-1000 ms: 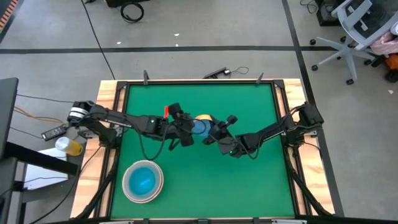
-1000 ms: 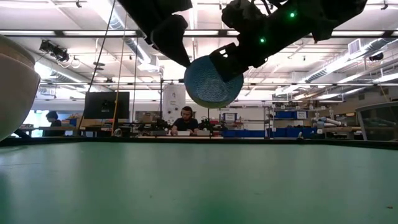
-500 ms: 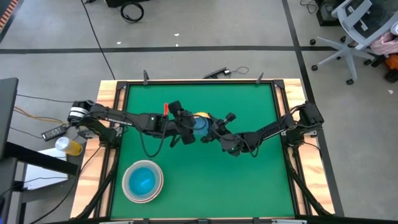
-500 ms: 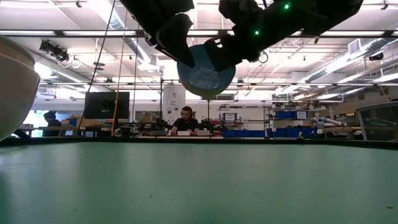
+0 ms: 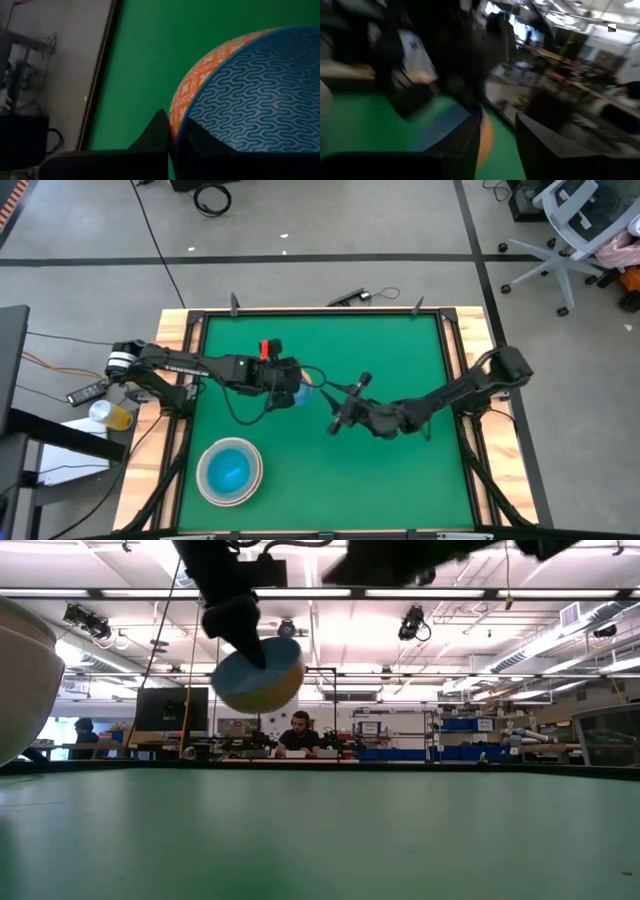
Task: Nest bowls inside each other
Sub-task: Stack the blue patterned bowl on top of the blue bowl
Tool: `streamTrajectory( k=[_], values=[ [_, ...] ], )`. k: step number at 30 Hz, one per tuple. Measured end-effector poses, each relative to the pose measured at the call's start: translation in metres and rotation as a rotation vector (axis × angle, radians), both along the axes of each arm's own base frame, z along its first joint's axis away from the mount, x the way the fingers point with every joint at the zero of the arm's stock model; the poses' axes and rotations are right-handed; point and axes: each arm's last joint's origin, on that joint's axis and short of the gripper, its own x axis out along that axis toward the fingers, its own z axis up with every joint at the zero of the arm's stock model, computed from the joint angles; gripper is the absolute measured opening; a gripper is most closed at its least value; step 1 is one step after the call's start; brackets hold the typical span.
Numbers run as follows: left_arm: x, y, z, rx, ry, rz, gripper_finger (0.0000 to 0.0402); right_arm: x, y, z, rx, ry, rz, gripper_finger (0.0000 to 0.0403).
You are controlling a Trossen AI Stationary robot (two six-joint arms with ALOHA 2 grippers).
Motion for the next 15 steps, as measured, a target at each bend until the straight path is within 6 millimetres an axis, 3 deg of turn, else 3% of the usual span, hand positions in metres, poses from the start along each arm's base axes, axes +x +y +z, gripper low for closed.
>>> streamTrajectory(
  k=[4,7,12,15],
  values=[
    [-0.021,0.004,0.004,-0.118,0.132,-0.025,0.0011,-0.013,0.008,0.018,0.077,-0.022,0.126,0.0146],
    [-0.031,-0.007,0.002,-0.309,0.217,-0.105,0.0011,-0.024,0.008,0.025,0.139,0.006,0.153,0.0148],
    [-0.07,-0.038,0.014,-0.548,0.418,-0.248,0.0014,-0.03,-0.004,0.009,0.227,0.082,0.092,0.0142],
    [-0.09,-0.051,0.024,-0.615,0.434,-0.239,0.0015,-0.03,-0.015,-0.002,0.262,0.078,0.062,0.014]
  ],
)
